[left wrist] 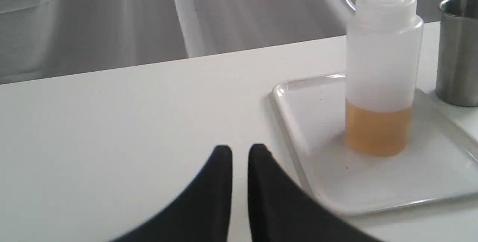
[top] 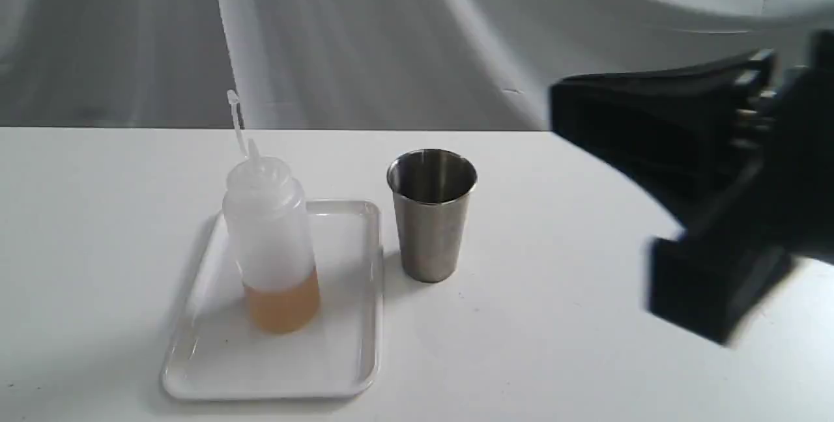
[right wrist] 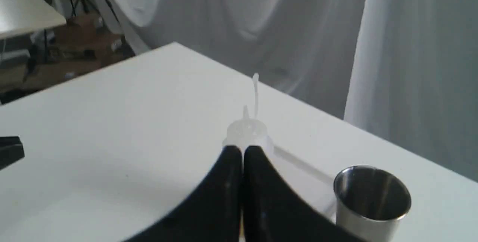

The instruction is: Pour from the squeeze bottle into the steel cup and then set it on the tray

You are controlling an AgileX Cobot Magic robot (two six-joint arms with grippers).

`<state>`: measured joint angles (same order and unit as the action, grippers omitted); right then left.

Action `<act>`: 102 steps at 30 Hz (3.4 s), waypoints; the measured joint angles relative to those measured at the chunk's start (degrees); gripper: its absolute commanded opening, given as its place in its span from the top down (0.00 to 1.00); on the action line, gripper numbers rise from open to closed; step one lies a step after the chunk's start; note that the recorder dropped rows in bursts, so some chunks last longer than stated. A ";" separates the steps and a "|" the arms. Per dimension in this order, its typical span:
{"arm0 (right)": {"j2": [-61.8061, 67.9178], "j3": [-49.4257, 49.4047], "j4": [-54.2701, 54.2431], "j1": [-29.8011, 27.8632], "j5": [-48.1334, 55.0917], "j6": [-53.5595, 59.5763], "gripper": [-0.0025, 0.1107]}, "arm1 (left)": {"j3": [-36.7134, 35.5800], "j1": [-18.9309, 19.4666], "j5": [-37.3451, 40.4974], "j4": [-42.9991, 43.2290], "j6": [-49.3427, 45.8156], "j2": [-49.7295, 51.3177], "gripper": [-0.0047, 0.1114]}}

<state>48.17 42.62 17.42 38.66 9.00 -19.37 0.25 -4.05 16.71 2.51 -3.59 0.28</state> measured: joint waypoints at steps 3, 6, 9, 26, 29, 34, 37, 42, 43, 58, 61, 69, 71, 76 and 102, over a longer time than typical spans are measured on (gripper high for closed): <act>-6.19 -2.49 0.00 0.00 -0.11 -0.08 0.98 | 0.00 0.00 0.00 0.00 0.00 0.00 0.89; -9.90 -3.05 0.00 0.00 -0.11 -0.08 0.98 | 0.00 0.00 0.00 0.00 0.00 0.00 0.89; -11.26 -3.14 0.13 0.00 -0.21 -0.08 0.98 | 0.00 0.00 0.00 0.00 0.00 0.00 0.89; -21.99 -11.86 0.13 -20.08 -0.91 -0.23 0.98 | 0.00 0.00 0.00 0.00 0.00 0.00 0.89; -25.25 -16.36 0.13 -26.10 -0.91 -0.23 0.98 | 0.00 0.00 0.00 0.00 0.00 0.00 0.89; -29.94 -23.21 1.33 -31.67 -1.27 -0.23 0.98 | 0.00 0.00 0.00 0.00 0.00 0.00 0.89; -31.59 -26.75 2.34 -33.35 -3.51 -0.23 0.98 | 0.00 0.00 0.00 0.00 0.00 0.00 0.89; -33.44 -32.81 1.65 -35.93 -10.66 -0.23 0.98 | 0.00 0.00 0.00 0.00 0.00 0.00 0.89; -33.72 -34.08 -0.03 -36.78 -11.86 -0.23 0.98 | 0.00 0.00 0.00 0.00 0.00 0.00 0.89; -44.82 -42.38 -9.81 -46.92 -14.88 -0.23 0.98 | 0.00 0.00 0.00 0.00 0.00 0.00 0.89; -45.59 -42.38 -9.81 -48.47 -14.57 -0.23 0.98 | 0.00 0.00 0.00 0.00 0.00 0.00 0.89; -45.66 -42.38 -9.90 -50.30 -7.70 -0.23 0.98 | 0.00 0.00 0.00 0.00 0.00 0.00 0.89; -45.66 -42.38 -9.90 -50.30 -5.64 -0.23 0.98 | 0.00 0.00 0.00 0.00 0.00 0.00 0.89; -45.66 -42.38 -8.86 -50.30 -1.59 -0.23 0.98 | 0.00 0.00 0.00 0.00 0.00 0.00 0.89; -45.66 -42.38 -8.14 -50.30 -0.94 -0.23 0.98 | 0.00 0.00 0.00 0.00 0.00 0.00 0.89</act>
<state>2.51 0.23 9.28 -11.65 8.06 -19.61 0.25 -4.05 16.71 2.51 -3.59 0.28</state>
